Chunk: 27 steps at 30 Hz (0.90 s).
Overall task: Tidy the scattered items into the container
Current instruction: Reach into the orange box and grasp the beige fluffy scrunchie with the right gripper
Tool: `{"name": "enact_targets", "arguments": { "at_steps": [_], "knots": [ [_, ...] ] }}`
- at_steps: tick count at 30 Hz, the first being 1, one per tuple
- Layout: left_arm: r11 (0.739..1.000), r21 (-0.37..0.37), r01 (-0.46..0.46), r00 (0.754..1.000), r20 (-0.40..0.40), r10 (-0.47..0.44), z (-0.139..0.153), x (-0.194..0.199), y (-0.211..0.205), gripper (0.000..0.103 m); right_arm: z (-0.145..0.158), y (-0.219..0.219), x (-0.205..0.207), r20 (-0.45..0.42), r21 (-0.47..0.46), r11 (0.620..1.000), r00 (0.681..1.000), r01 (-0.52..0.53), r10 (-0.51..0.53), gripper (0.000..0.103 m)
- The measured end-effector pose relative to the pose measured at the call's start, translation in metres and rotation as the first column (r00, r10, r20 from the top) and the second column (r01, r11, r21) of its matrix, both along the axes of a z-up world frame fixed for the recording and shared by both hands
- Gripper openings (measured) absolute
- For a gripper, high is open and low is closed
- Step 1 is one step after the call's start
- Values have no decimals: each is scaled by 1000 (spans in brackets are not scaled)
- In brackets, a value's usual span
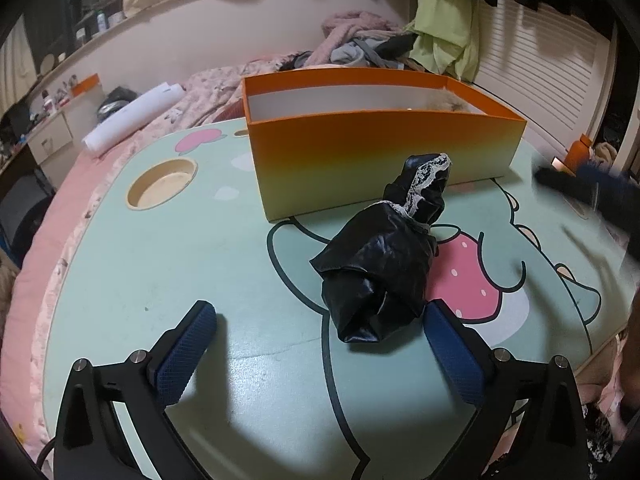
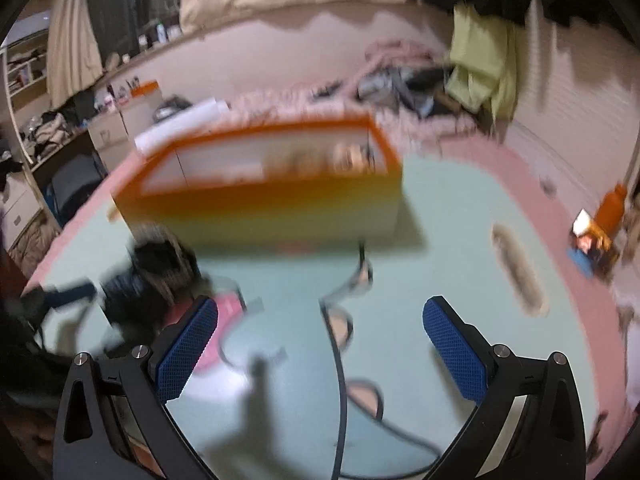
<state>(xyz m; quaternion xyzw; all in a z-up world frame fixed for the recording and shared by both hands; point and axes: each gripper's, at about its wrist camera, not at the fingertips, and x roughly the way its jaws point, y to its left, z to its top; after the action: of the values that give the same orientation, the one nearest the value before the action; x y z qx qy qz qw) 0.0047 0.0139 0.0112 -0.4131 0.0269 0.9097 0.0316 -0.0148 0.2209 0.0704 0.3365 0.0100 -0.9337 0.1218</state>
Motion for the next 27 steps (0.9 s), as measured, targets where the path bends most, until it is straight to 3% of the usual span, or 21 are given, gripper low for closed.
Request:
{"name": "enact_targets", "arguments": {
  "at_steps": [3, 5, 7, 12, 14, 15, 18, 21, 27],
  "knots": [
    [1000, 1, 1, 1000, 0, -1, 0, -1, 0, 103, 26, -12, -23, -21, -6, 999, 999, -44, 44, 102],
    [1000, 0, 1, 1000, 0, -1, 0, 0, 1, 103, 34, -21, -51, 25, -14, 999, 999, -47, 48, 97],
    [1000, 0, 1, 1000, 0, -1, 0, 0, 1, 103, 32, -28, -76, 78, -1, 999, 996, -35, 35, 88],
    [1000, 0, 0, 1000, -1, 0, 0, 1, 2, 103, 7, -47, -123, 173, 126, 992, 985, 7, -29, 85],
    [1000, 0, 0, 1000, -1, 0, 0, 1, 2, 103, -4, -50, -136, 233, 143, 990, 972, 4, -37, 66],
    [1000, 0, 0, 1000, -1, 0, 0, 1, 2, 103, -11, -51, -140, 264, 147, 989, 964, -6, -33, 49],
    [1000, 1, -1, 1000, -1, 1, 0, 1, 2, 103, -12, -48, -140, 248, 158, 987, 968, -7, -33, 41],
    [1000, 0, 0, 1000, -2, 0, 0, 1, 3, 103, -3, -42, -133, 226, 96, 995, 974, -9, -13, 41],
    [1000, 0, 0, 1000, -3, 0, 0, 2, 2, 103, 44, -37, -86, 52, -24, 999, 997, -48, 49, 41]
  ]
}}
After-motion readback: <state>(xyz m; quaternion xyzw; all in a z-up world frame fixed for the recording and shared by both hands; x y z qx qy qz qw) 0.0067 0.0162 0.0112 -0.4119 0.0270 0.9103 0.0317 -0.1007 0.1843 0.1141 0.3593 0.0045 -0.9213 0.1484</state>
